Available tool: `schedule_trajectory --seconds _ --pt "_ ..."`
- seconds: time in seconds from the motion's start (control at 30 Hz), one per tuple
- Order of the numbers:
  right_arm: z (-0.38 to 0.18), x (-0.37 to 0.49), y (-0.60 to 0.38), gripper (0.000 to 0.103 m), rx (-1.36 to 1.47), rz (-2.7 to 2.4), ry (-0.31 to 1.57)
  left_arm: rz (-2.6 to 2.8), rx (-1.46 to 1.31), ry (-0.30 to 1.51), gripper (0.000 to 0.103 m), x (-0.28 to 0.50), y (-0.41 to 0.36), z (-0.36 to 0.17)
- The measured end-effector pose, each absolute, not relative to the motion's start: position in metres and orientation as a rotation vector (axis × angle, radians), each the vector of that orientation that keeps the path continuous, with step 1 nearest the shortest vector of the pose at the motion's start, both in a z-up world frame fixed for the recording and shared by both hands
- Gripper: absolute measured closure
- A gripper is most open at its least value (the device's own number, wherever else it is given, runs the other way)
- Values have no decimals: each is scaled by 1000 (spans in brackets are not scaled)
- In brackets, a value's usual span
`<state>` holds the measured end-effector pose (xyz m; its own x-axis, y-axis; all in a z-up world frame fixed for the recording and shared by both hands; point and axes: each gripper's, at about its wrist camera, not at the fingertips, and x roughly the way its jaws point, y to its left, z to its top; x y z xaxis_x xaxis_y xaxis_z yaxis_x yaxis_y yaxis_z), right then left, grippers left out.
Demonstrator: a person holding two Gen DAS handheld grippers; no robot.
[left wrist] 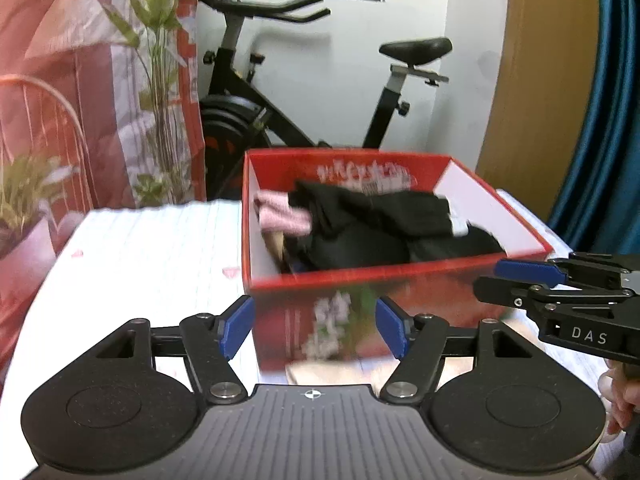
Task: Organize soft objects
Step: 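Move both grippers down and close them on the green tasselled pouch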
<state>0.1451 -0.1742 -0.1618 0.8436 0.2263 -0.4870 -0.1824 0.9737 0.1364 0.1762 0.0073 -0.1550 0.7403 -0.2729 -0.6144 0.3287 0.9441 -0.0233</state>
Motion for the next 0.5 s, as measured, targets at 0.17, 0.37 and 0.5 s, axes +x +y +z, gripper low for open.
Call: schedule_trajectory --seconds 0.17,0.37,0.5 --pt "-177 116 -158 72 98 256 525 -356 62 716 34 154 18 -178" --pt "-211 95 -134 72 93 313 598 -380 -23 794 34 136 28 -210" --pt "-227 80 -127 72 109 336 622 -381 -92 781 35 116 35 -224"
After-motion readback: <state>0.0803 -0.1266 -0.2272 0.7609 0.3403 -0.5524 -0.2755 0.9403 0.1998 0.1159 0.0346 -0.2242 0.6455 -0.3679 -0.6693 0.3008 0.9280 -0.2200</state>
